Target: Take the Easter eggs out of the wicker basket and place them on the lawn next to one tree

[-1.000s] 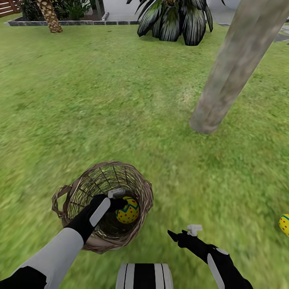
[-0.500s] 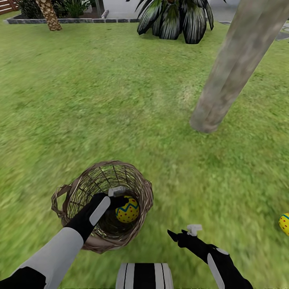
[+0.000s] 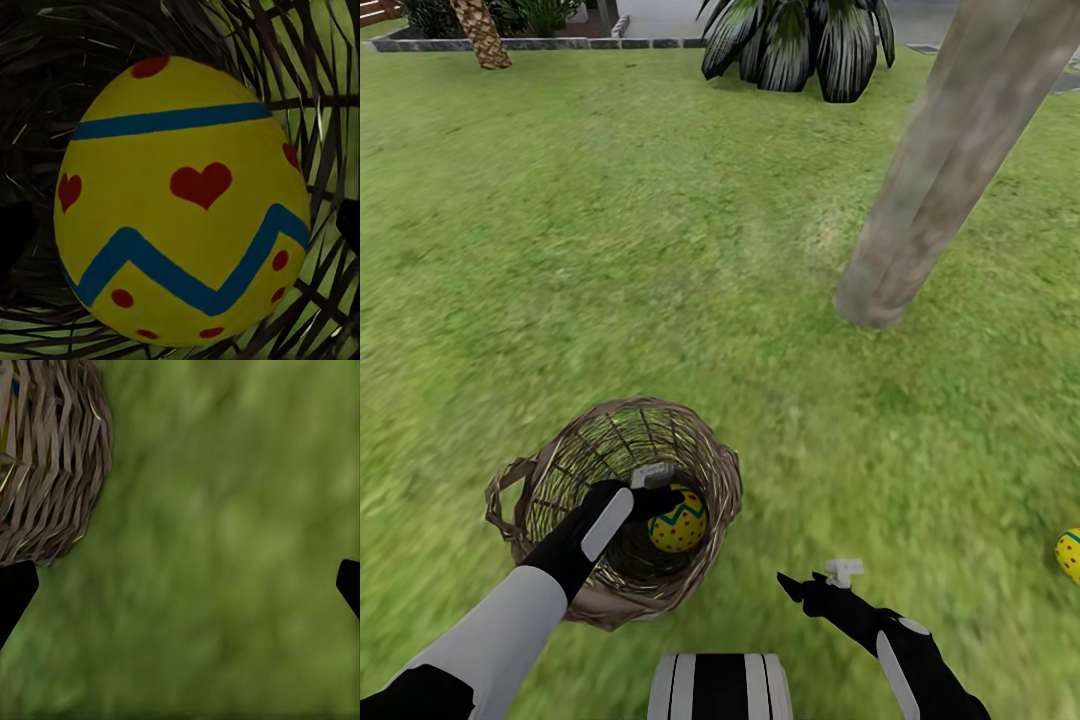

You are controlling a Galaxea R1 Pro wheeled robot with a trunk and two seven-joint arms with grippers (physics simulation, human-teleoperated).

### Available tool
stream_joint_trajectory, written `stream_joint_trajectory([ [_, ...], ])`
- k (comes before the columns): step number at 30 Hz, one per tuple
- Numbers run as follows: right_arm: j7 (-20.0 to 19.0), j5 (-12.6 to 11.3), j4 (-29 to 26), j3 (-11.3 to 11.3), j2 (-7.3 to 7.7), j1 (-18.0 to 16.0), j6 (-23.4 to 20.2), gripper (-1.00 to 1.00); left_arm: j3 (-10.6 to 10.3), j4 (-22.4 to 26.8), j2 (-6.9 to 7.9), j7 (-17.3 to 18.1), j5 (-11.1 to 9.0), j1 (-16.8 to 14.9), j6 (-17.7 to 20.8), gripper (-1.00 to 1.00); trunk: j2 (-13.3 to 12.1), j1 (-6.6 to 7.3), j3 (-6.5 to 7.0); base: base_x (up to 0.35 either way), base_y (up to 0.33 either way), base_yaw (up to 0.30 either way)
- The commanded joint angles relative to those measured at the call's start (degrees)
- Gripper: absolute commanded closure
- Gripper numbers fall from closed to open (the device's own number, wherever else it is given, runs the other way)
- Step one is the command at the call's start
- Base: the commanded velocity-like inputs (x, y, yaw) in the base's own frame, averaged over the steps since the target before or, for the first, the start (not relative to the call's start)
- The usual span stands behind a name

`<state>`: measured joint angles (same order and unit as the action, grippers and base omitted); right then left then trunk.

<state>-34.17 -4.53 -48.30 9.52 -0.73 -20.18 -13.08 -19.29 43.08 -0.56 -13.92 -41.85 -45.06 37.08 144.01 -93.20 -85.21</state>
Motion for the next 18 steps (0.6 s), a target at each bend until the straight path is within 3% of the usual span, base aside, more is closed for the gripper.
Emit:
stream_joint_trajectory([
  [1, -0.28, -0.48, -0.04, 0.24, -0.06, 0.0, -0.55, -1.0, -0.12, 0.08, 0.03, -0.49, -0.6, -0.02, 0.1, -1.0, 0.03, -0.02, -0.26, 0.0, 0.0, 0.0],
  [4, -0.28, -0.48, -0.04, 0.24, -0.06, -0.02, -0.57, -1.0, -0.07, 0.08, 0.03, -0.37, -0.6, -0.02, 0.1, -1.0, 0.07, -0.09, -0.92, 0.0, 0.0, 0.0],
  [12, -0.28, -0.48, -0.04, 0.24, -0.06, -0.03, -0.58, -1.0, -0.04, 0.13, 0.03, -0.32, -0.6, -0.02, 0.1, -1.0, 0.07, -0.09, -0.92, 0.0, 0.0, 0.0],
  [18, -0.28, -0.48, -0.04, 0.22, -0.06, -0.01, -0.6, -1.0, -0.04, 0.16, 0.03, -0.32, -0.6, -0.02, 0.1, -1.0, 0.15, -0.25, -2.25, 0.0, 0.0, 0.0],
])
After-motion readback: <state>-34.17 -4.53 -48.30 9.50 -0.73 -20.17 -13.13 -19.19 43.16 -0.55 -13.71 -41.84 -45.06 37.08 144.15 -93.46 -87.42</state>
